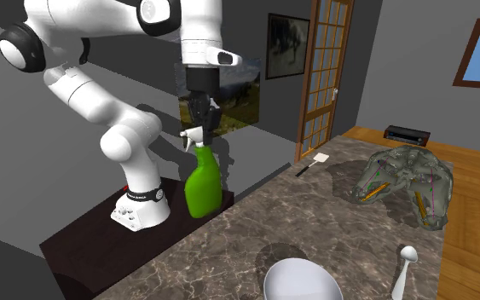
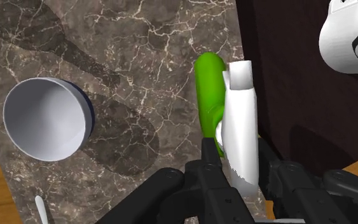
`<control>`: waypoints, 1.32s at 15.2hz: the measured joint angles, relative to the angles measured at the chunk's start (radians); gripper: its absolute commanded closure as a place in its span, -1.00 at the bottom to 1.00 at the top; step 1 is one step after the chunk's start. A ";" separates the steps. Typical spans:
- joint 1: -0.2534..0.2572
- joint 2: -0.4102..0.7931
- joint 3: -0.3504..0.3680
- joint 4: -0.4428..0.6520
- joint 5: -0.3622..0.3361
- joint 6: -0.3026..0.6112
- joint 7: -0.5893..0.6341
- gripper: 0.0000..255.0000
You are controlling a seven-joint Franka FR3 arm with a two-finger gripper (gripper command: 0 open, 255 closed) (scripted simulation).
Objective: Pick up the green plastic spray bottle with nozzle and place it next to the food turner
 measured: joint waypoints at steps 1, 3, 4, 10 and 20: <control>-0.001 -0.003 0.000 0.010 0.000 -0.012 -0.004 1.00; 0.001 0.005 0.006 0.041 0.005 -0.036 -0.007 1.00; 0.003 0.010 0.007 0.058 0.008 -0.047 -0.009 1.00; 0.008 0.032 0.020 0.151 0.021 -0.118 -0.020 1.00; 0.018 0.083 0.039 0.319 0.040 -0.235 -0.037 1.00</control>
